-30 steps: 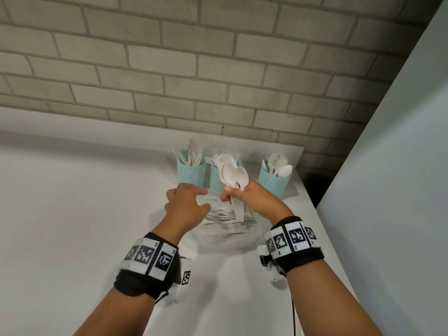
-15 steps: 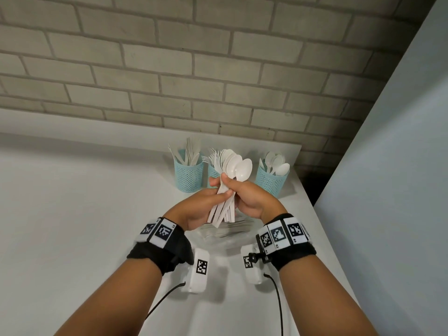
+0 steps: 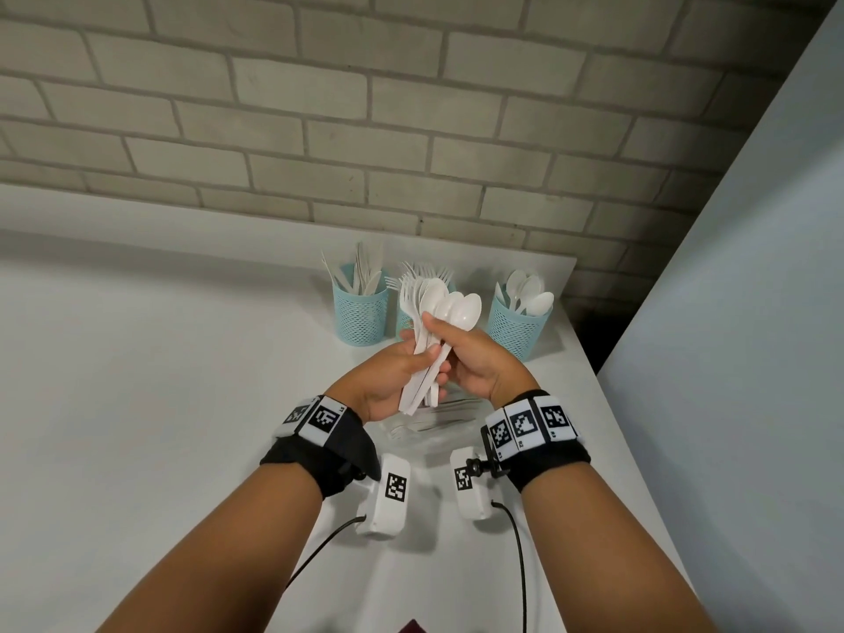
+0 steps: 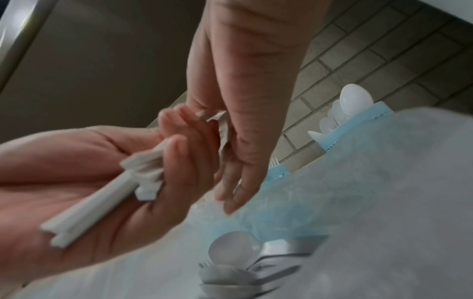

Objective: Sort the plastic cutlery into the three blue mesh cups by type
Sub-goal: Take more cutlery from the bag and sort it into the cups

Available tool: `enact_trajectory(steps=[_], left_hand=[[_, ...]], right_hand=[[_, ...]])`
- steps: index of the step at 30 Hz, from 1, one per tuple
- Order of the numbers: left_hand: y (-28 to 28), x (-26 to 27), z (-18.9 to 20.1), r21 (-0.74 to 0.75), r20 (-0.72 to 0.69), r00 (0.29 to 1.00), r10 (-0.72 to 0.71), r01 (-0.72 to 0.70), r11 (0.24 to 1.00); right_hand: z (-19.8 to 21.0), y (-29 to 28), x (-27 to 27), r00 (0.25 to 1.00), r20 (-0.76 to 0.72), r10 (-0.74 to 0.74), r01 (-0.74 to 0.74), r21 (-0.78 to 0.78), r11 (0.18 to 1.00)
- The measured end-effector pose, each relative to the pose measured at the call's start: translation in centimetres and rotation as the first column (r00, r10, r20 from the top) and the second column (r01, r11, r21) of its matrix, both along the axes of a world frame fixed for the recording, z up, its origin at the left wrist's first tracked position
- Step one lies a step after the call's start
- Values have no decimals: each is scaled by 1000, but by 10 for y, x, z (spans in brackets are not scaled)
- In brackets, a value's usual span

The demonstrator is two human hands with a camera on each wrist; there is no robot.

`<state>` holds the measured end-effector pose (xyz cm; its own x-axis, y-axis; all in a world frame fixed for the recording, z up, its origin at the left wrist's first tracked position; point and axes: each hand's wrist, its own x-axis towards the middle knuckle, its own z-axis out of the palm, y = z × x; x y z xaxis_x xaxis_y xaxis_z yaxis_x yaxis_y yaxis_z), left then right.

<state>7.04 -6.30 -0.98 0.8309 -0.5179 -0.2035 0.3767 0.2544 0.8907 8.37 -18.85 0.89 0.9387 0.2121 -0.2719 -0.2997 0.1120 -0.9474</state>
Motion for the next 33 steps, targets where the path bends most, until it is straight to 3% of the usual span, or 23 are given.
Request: enact_trajectory(steps=[3,11,21,29,33], left_hand=[[-1,0,-5,44,14,1000,25,-26,999],[-3,-5,-8,107,74,990,122,-129,986],[-1,-7,-13,157,100,967,233,-247,956],[-2,-4,-17,163,129,951,280,-299,940],[-4,-2,-18,195,183,920,346,-379,905]], right_hand=[[-2,-1,3,990,37,-135,133,53,990],[-6,-1,1,994,37,-104,104,7,995],[-12,-5,4,941,23,-338,338,9,941],[-13,-4,5,942,54,-331,332,-1,943],[-11,-4,9,882,22,-471,464,140,875]])
